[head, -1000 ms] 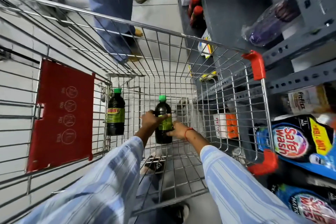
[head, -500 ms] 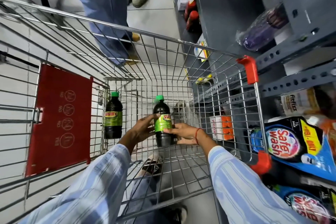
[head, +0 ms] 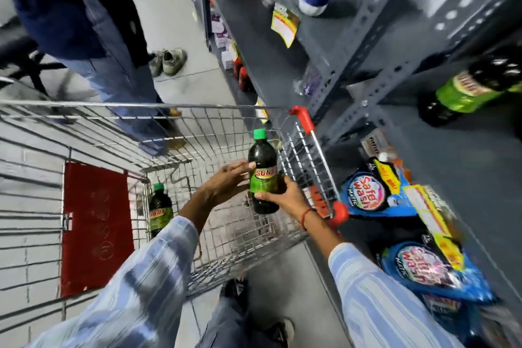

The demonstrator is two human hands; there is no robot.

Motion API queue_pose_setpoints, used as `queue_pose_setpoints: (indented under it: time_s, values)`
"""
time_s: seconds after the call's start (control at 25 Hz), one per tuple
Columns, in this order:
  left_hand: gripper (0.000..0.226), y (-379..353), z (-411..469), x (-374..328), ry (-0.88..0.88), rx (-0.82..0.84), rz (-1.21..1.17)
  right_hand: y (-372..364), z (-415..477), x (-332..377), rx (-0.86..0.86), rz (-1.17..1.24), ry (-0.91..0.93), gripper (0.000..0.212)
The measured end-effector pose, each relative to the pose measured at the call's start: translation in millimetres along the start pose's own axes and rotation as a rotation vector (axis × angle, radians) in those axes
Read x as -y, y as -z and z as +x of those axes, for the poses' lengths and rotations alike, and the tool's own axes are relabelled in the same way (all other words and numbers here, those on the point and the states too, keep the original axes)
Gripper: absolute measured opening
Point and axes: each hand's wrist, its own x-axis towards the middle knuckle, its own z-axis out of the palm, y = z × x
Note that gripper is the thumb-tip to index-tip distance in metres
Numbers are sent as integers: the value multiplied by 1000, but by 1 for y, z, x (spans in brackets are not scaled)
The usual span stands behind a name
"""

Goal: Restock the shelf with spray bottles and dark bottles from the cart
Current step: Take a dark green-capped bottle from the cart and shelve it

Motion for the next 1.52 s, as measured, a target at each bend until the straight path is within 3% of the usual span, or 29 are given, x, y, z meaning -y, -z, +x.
queue_pose_setpoints:
  time_s: [0.24, 0.48, 0.6, 0.8, 1.04, 1.52]
  values:
    - [21, -117, -19, -61, -118, 272, 206, 91, -86, 37, -41, 163, 229, 44]
    - [30, -276, -27, -84, -231, 600, 293, 194, -163, 44, -620, 166, 320, 45]
    - [31, -358, -29, -76, -229, 672, 325, 248, -198, 35, -865, 92, 302, 58]
    - [37, -441, -23, -40, -170, 645, 451, 308, -225, 9, -1018, 79, 236, 66]
    - [37, -468, -9, -28, -126, 609, 469, 332, -217, -6, -1065, 57, 178, 69]
    - [44, -440, 31, -84, -180, 486, 362, 328, -134, 42, -948, 159, 256, 70]
